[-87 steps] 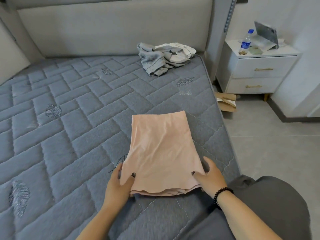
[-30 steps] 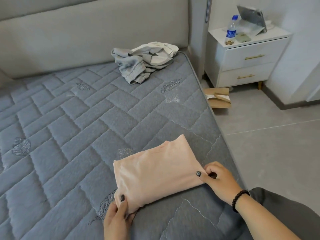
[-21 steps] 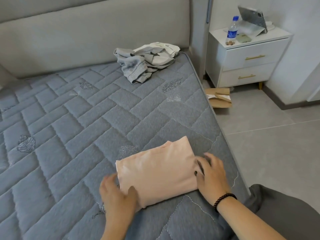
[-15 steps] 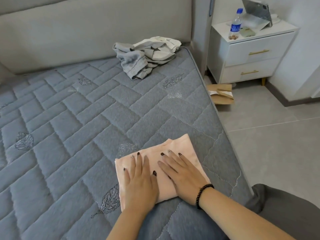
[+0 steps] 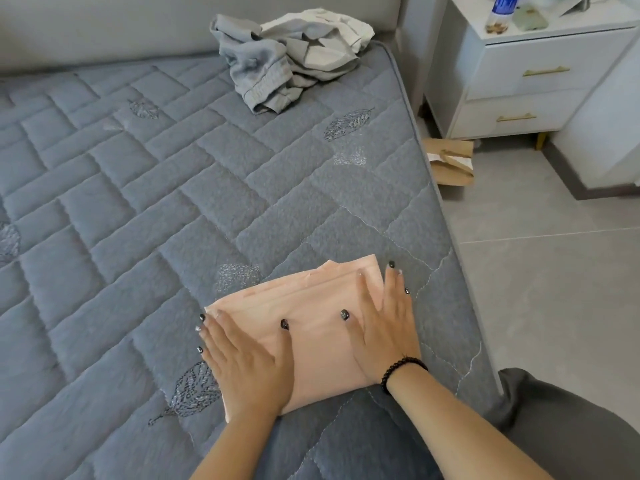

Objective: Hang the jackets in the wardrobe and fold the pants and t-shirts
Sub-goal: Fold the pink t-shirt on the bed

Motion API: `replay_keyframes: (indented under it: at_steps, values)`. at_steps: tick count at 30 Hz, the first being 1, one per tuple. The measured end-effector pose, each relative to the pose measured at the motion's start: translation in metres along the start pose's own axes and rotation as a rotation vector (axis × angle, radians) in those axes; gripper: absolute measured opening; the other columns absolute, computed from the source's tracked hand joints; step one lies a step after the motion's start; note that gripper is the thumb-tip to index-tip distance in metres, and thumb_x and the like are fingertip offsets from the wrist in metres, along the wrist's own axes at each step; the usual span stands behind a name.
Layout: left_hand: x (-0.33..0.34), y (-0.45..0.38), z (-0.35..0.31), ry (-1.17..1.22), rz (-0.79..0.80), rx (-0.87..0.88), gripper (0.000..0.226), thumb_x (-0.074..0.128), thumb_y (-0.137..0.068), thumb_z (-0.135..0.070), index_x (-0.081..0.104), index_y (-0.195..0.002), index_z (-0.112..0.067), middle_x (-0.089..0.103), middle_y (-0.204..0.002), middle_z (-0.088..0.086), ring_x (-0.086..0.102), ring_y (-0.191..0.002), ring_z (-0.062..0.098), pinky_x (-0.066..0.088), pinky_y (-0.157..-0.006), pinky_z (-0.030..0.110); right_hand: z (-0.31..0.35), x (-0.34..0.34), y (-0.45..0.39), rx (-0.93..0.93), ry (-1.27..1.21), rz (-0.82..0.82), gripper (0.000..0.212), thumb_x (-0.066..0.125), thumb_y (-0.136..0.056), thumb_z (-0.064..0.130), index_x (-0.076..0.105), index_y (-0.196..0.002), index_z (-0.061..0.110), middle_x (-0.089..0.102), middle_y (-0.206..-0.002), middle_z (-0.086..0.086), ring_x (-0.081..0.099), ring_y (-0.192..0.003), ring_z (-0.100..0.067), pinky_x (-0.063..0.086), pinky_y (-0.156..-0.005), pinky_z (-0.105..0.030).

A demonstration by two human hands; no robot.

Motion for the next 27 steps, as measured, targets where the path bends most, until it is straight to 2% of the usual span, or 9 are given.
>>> replay_keyframes:
  at_steps: [2, 5, 7, 10, 12, 15, 18, 21, 27]
  values:
    - [-0.003, 0.001, 0.0, 0.038, -0.005, 0.002, 0.1, 0.026, -0.083, -0.07, 0.002, -0.152, -0.002, 0.009, -0.16, 0.018, 0.006, -0.148, 0.03, 0.006, -0.121, 0.044, -0.002, 0.0, -0.003, 0.097, -0.07, -0.004, 0.062, 0.02, -0.098, 0.047, -0.003, -0.152, 0.029, -0.013, -0.158, -0.013, -0.008, -0.145, -0.031, 0.005, -0.119, -0.042]
    - [-0.008, 0.006, 0.002, 0.115, -0.051, -0.007, 0.091, 0.032, -0.085, -0.061, 0.015, -0.15, 0.001, 0.029, -0.153, 0.02, 0.027, -0.14, 0.033, 0.019, -0.117, 0.042, -0.001, -0.006, 0.0, 0.018, -0.136, -0.09, 0.062, 0.025, -0.095, 0.039, 0.008, -0.152, 0.023, 0.029, -0.147, -0.008, 0.026, -0.132, -0.028, 0.03, -0.111, -0.042]
    - [-0.014, 0.006, 0.004, 0.153, -0.076, -0.032, 0.085, 0.046, -0.089, -0.054, 0.021, -0.148, 0.002, 0.036, -0.148, 0.021, 0.033, -0.135, 0.034, 0.021, -0.114, 0.041, -0.001, -0.013, 0.001, 0.031, -0.227, -0.091, 0.064, 0.04, -0.096, 0.031, 0.012, -0.152, 0.022, 0.037, -0.137, -0.003, 0.032, -0.123, -0.024, 0.034, -0.104, -0.035]
    - [-0.024, 0.009, 0.004, 0.337, -0.078, -0.143, 0.076, 0.069, -0.083, -0.041, 0.035, -0.143, -0.007, 0.048, -0.139, 0.012, 0.043, -0.129, 0.029, 0.033, -0.108, 0.041, -0.005, -0.027, 0.001, 0.343, -0.532, -0.056, 0.078, 0.063, -0.087, 0.03, 0.018, -0.151, 0.019, 0.044, -0.122, -0.001, 0.044, -0.112, -0.019, 0.038, -0.093, -0.031]
    - [-0.034, 0.013, 0.004, 0.483, -0.046, -0.295, 0.07, 0.073, -0.08, -0.044, 0.042, -0.137, -0.017, 0.054, -0.129, -0.002, 0.051, -0.118, 0.021, 0.039, -0.098, 0.036, -0.007, -0.034, 0.001, 0.502, -0.782, -0.018, 0.072, 0.07, -0.082, 0.026, 0.034, -0.143, 0.014, 0.053, -0.105, 0.002, 0.053, -0.097, -0.015, 0.04, -0.083, -0.028]
    - [-0.045, 0.011, 0.014, 0.577, 0.132, -0.41, 0.057, 0.076, -0.073, -0.053, 0.057, -0.11, -0.015, 0.064, -0.102, -0.003, 0.059, -0.092, 0.021, 0.042, -0.079, 0.036, -0.013, -0.041, 0.003, 0.583, -0.916, 0.138, 0.04, 0.073, -0.08, 0.021, 0.058, -0.115, 0.008, 0.065, -0.096, 0.001, 0.061, -0.085, -0.016, 0.046, -0.071, -0.028]
    - [-0.055, 0.005, 0.023, 0.818, 0.42, -0.463, 0.049, 0.082, -0.064, -0.044, 0.068, -0.093, -0.007, 0.074, -0.09, 0.01, 0.067, -0.085, 0.027, 0.051, -0.075, 0.04, -0.017, -0.054, 0.01, 0.622, -1.017, 0.296, 0.025, 0.072, -0.082, 0.017, 0.065, -0.104, 0.005, 0.071, -0.095, -0.008, 0.065, -0.08, -0.021, 0.05, -0.068, -0.028]
    - [-0.067, 0.008, 0.015, 0.838, 0.527, -0.365, 0.048, 0.082, -0.066, -0.04, 0.068, -0.102, -0.012, 0.076, -0.092, 0.007, 0.07, -0.09, 0.027, 0.055, -0.079, 0.041, -0.018, -0.073, 0.027, 0.608, -1.12, 0.353, 0.015, 0.066, -0.087, 0.012, 0.067, -0.101, 0.006, 0.072, -0.094, -0.01, 0.067, -0.081, -0.024, 0.052, -0.07, -0.029]
    - [-0.102, 0.021, -0.052, 0.722, 0.509, -0.048, 0.032, 0.068, -0.087, -0.038, 0.056, -0.105, -0.015, 0.065, -0.099, 0.002, 0.062, -0.087, 0.017, 0.049, -0.069, 0.032, -0.033, -0.119, 0.074, 0.561, -1.226, 0.142, 0.016, 0.061, -0.09, 0.009, 0.066, -0.105, 0.008, 0.073, -0.098, -0.011, 0.068, -0.086, -0.025, 0.052, -0.071, -0.031]
Point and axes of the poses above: each hand's wrist, its own y-axis away from the middle knuckle, its own x-axis out of the palm, z = x × y, the point moved 1 cm from there along -y, towards the middle knuckle
